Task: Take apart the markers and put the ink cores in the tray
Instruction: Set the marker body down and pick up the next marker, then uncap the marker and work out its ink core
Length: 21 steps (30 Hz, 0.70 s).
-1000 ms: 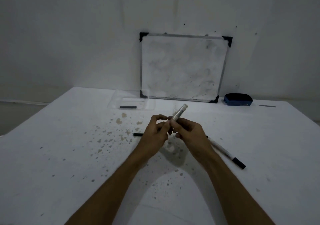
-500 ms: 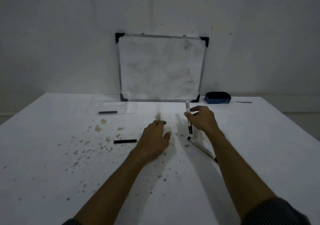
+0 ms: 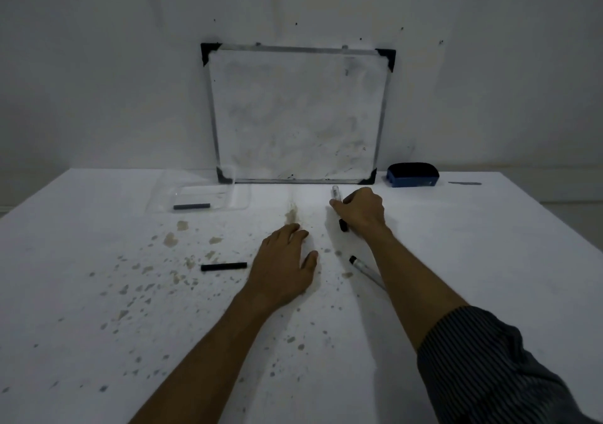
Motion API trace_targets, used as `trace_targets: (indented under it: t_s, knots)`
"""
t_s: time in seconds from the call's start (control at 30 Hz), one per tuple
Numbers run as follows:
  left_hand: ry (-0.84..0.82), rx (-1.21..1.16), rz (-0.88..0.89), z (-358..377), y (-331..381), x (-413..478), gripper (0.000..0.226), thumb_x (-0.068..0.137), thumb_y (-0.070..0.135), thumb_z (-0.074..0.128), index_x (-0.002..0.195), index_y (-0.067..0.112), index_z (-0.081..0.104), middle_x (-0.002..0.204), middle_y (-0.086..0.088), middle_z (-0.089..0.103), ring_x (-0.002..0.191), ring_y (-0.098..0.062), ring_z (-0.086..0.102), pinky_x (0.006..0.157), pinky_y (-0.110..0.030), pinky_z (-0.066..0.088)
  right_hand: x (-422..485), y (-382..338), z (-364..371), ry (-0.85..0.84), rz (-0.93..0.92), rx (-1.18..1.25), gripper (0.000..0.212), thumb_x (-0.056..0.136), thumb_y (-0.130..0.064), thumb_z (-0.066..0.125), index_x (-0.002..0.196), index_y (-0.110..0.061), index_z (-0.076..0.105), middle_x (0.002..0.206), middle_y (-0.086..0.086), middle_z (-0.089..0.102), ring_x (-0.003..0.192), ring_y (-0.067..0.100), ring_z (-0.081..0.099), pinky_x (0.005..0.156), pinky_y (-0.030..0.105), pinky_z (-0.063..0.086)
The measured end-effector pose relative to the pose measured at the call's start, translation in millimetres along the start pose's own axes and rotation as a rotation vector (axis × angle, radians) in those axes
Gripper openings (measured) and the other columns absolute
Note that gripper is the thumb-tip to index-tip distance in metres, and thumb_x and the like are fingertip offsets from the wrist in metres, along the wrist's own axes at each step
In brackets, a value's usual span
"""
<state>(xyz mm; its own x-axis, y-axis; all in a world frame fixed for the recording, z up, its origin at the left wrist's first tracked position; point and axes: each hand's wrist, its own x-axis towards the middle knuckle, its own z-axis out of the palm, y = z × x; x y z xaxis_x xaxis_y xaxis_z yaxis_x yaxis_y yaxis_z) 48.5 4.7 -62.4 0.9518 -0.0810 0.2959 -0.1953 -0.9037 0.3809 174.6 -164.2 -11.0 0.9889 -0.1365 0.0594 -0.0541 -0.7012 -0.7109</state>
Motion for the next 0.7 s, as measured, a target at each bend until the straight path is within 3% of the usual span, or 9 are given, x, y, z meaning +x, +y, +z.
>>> trace_targets:
  t_s: [0.03,0.1,0.2,0.37,0.5,0.6,0.7]
  knots:
    - [0.0,0.004,0.0,0,0,0,0.057,0.103,0.047,0.048,0.15,0.015,0.048,0.16,-0.007,0.042,0.147,-0.025,0.038,0.124,-0.04,0.028,-6,0,-5,-0.011,-0.005,0.026,0.047,0.085,-0.042,0.075,0.078,0.004,0.071,0.07,0.014,0.069,0.069,0.026,0.067,0.068,0.038,0.055]
    - [-0.002,0.005,0.006,-1,1,-1,0.057,0.103,0.046,0.048,0.15,0.014,0.048,0.16,-0.007,0.043,0.147,-0.026,0.039,0.123,-0.04,0.028,-25,0,-22,-0.035,-0.008,0.076,0.051,0.09,-0.042,0.07,0.099,0.008,0.074,0.098,0.023,0.074,0.092,0.034,0.07,0.081,0.042,0.056]
    - [-0.017,-0.008,0.011,-4,2,-2,0.055,0.103,0.043,0.049,0.149,0.012,0.049,0.159,-0.01,0.044,0.145,-0.028,0.04,0.123,-0.041,0.029,-60,11,-49,-0.177,-0.036,0.011,0.047,0.093,-0.047,0.064,0.117,-0.008,0.072,0.12,0.013,0.071,0.097,0.022,0.063,0.079,0.03,0.047]
    - [-0.013,-0.128,-0.004,-8,4,-8,0.046,0.104,0.038,0.054,0.14,0.011,0.057,0.146,-0.009,0.055,0.133,-0.028,0.051,0.113,-0.035,0.037,-122,41,-75,-0.289,-0.107,-0.157,0.051,0.091,-0.051,0.063,0.13,-0.017,0.064,0.122,0.004,0.07,0.102,0.016,0.063,0.083,0.024,0.044]
    - [0.019,-0.263,-0.015,-13,5,-14,0.037,0.103,0.036,0.056,0.132,0.014,0.062,0.131,-0.004,0.062,0.122,-0.02,0.058,0.104,-0.031,0.046,-155,60,-78,-0.199,-0.164,-0.208,0.043,0.091,-0.043,0.067,0.125,-0.016,0.068,0.115,0.004,0.068,0.092,0.014,0.062,0.08,0.024,0.048]
    - [0.015,-0.295,-0.022,-16,8,-16,0.036,0.102,0.036,0.059,0.13,0.014,0.063,0.129,-0.004,0.064,0.12,-0.02,0.06,0.103,-0.034,0.049,-164,67,-68,-0.089,-0.225,-0.221,0.029,0.091,-0.037,0.068,0.112,-0.017,0.072,0.108,0.005,0.065,0.086,0.016,0.062,0.076,0.027,0.052]
    - [-0.004,-0.424,-0.088,-26,15,-21,0.038,0.102,0.043,0.057,0.131,0.019,0.064,0.129,0.001,0.067,0.119,-0.014,0.062,0.099,-0.027,0.048,-165,61,-59,-0.035,-0.253,-0.216,0.026,0.094,-0.038,0.063,0.111,-0.019,0.07,0.103,0.004,0.068,0.085,0.017,0.062,0.073,0.03,0.053]
